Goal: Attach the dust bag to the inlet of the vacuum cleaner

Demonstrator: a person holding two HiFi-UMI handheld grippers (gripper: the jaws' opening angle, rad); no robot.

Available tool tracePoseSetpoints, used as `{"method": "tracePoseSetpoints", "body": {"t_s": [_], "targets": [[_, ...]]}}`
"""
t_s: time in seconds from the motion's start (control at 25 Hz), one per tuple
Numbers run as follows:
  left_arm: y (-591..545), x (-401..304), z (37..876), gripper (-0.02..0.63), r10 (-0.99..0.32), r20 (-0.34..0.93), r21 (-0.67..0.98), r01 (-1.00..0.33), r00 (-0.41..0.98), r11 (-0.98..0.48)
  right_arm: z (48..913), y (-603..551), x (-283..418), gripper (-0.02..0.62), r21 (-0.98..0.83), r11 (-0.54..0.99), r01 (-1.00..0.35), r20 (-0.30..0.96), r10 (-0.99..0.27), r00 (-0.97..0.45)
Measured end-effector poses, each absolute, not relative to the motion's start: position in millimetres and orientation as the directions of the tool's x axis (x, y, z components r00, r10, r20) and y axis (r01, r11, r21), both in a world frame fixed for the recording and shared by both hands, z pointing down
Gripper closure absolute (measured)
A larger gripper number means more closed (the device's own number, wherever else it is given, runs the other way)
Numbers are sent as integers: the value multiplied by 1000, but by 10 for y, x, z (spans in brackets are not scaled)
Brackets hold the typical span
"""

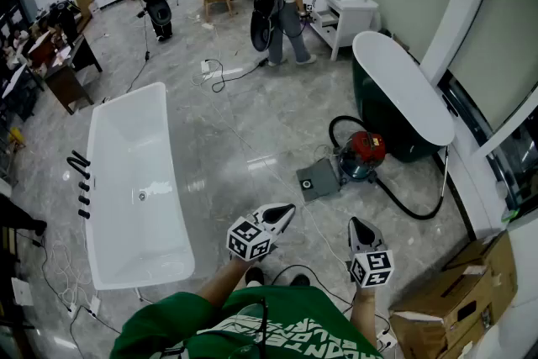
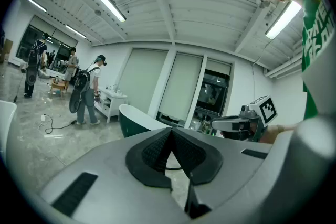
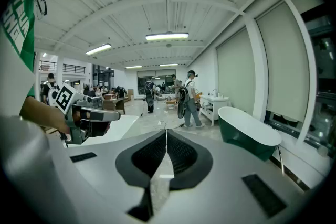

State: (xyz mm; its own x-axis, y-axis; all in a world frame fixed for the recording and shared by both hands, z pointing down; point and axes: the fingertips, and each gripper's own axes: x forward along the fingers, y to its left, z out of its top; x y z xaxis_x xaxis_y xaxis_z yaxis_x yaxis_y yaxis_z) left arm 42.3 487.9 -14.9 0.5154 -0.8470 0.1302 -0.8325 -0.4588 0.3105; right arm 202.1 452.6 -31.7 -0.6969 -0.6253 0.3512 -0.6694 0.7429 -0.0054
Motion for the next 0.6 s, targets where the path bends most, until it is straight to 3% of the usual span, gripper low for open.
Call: {"method": "tracePoseSetpoints", "body": {"t_s": [0.6], "targets": [[5153, 21, -81, 601, -805, 109, 308, -790, 583, -530, -194, 5066, 1774, 583, 17, 657, -754, 383, -700, -602]]}}
